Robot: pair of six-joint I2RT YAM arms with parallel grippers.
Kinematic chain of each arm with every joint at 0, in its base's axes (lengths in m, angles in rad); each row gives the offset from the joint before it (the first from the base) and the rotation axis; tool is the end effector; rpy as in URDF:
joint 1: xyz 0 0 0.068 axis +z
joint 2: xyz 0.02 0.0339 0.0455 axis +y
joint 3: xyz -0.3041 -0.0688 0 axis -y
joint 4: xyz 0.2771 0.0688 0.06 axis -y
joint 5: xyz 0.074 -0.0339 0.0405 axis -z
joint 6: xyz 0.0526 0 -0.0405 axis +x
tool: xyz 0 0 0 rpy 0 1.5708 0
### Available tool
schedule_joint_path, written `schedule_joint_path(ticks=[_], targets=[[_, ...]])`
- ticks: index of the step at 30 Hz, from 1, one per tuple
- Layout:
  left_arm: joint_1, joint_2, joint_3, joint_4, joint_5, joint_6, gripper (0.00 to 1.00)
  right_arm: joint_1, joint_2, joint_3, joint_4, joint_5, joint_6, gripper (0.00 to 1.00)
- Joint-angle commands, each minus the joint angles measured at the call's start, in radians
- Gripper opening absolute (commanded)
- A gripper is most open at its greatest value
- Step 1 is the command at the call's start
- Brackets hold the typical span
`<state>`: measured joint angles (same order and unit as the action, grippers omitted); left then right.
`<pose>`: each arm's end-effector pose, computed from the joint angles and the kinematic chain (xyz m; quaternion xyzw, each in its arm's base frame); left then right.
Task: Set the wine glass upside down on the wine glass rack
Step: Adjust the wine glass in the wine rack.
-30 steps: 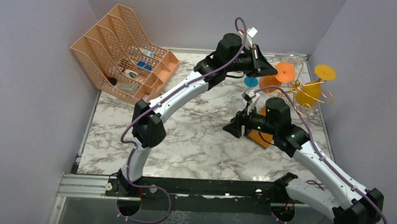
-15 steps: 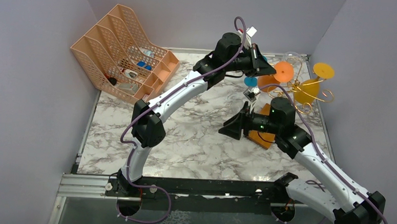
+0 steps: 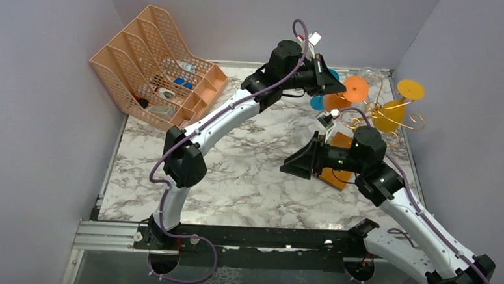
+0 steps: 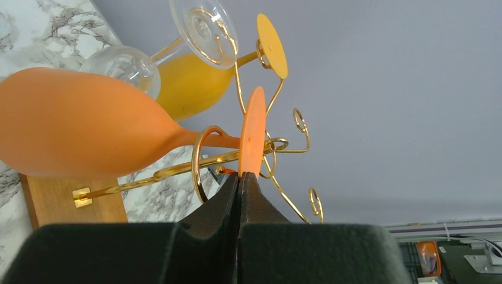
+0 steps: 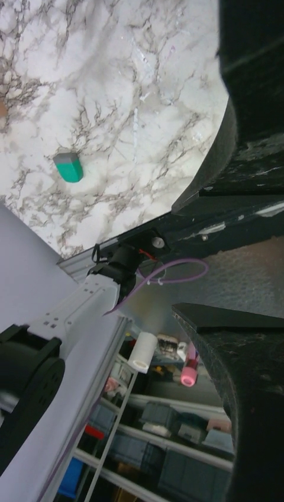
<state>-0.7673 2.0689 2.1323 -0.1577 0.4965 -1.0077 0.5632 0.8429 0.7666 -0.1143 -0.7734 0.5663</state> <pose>0.3841 -0.4052 0.4468 0.0782 0.7316 -0.6206 0.2709 0.1564 0.1422 0.3581 -0.2390 0.7146 0.5612 0.3424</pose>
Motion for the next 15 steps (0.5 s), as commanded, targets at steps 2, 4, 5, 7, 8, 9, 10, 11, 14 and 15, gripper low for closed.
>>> schedule_joint_path(ticks=[2,4,5,7,8,9,10,11,14,15], targets=[[0.005,-0.055,-0.011,0.044,-0.042,0.034,0.0,0.003,-0.06,0.044,0.135,-0.006,0.254,0.6],[0.009,-0.055,-0.012,0.043,-0.043,0.038,0.0,0.003,-0.077,0.049,0.151,0.0,0.321,0.6],[0.01,-0.056,-0.012,0.041,-0.044,0.039,0.0,0.003,-0.085,0.052,0.153,0.01,0.345,0.6],[0.012,-0.056,-0.013,0.036,-0.047,0.044,0.0,0.003,-0.106,0.051,0.159,0.041,0.392,0.6],[0.013,-0.056,-0.015,0.034,-0.048,0.047,0.0,0.003,-0.115,0.049,0.173,0.049,0.406,0.6],[0.015,-0.058,-0.016,0.033,-0.05,0.051,0.0,0.003,-0.122,0.048,0.188,0.05,0.412,0.6],[0.017,-0.059,-0.018,0.029,-0.055,0.054,0.0,0.003,-0.126,0.051,0.189,0.053,0.412,0.6],[0.018,-0.061,-0.02,0.027,-0.058,0.058,0.0,0.003,-0.128,0.059,0.18,0.056,0.405,0.6],[0.024,-0.061,-0.022,0.026,-0.058,0.061,0.0,0.003,-0.127,0.079,0.154,0.038,0.373,0.6],[0.025,-0.061,-0.022,0.027,-0.055,0.061,0.0,0.003,-0.128,0.083,0.149,0.035,0.374,0.6]])
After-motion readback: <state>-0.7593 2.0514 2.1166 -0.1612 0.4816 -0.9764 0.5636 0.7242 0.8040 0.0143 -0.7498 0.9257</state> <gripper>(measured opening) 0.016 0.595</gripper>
